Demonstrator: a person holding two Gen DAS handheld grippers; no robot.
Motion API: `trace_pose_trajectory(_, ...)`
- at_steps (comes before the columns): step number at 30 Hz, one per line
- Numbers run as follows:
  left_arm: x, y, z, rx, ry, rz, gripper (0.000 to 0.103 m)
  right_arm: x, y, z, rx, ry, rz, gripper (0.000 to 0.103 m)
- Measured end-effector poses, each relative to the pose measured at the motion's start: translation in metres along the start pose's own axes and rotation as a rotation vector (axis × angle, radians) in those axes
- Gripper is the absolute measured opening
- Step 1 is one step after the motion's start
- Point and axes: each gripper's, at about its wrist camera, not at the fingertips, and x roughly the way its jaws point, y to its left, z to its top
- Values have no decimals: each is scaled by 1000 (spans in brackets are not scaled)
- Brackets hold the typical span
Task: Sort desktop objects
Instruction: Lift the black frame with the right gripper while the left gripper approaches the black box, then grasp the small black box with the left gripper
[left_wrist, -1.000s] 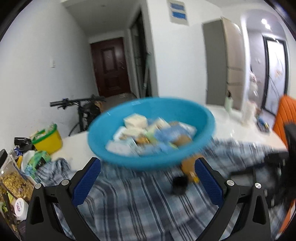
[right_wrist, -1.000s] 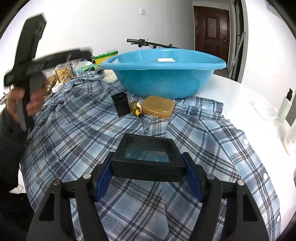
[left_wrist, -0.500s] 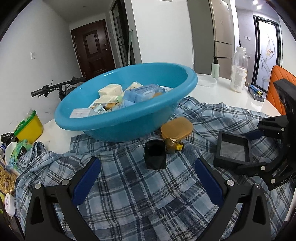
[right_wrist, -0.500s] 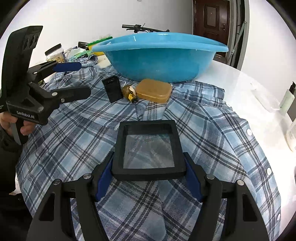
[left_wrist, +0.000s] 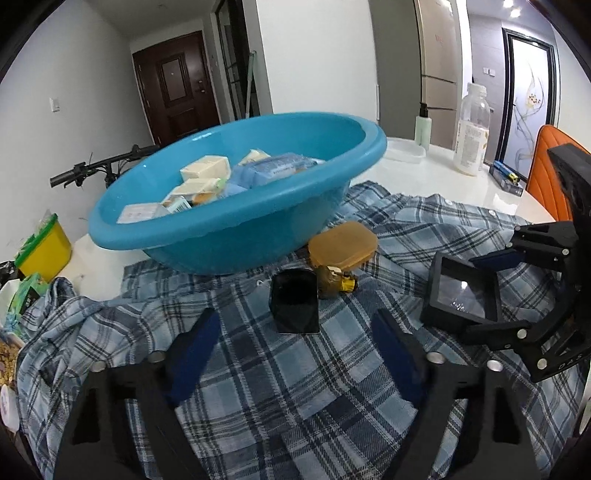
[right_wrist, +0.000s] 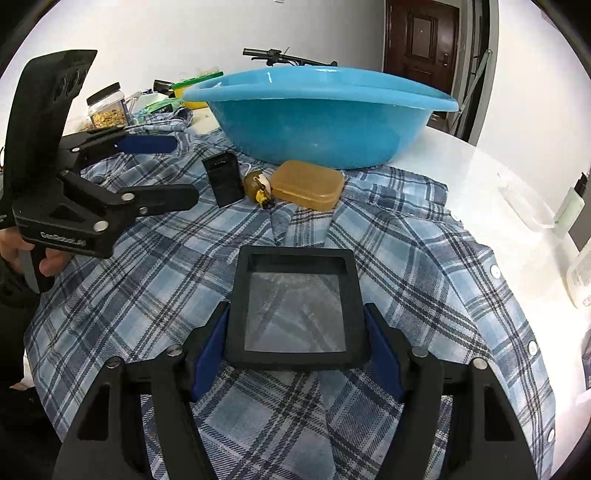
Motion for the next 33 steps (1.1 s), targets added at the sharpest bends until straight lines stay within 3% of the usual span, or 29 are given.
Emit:
trace_pose_trajectory(4,12,0,1,-9,28,4,74,-2,0,0,1,-8,2,69)
trace_pose_trajectory(7,21,2,4,-19,49,6,62,-3,1,0,0,-12,2,69)
trace_pose_trajectory(9,28,1,3,-21,71,-9,42,-4,1,-1,-1,-19,5,69)
trace_pose_trajectory(12,42,-2,1,-15,118,-20,33,-7,1,-1,3,-32,3,69)
trace_pose_trajectory(28,0,10,4,-71,-39,-52,32,-26,-1,-2,24,-122,-20,69)
trace_pose_trajectory(33,-8,11,5,-79,-55,-68,32,-32,0,-1,31,-136,-29,69)
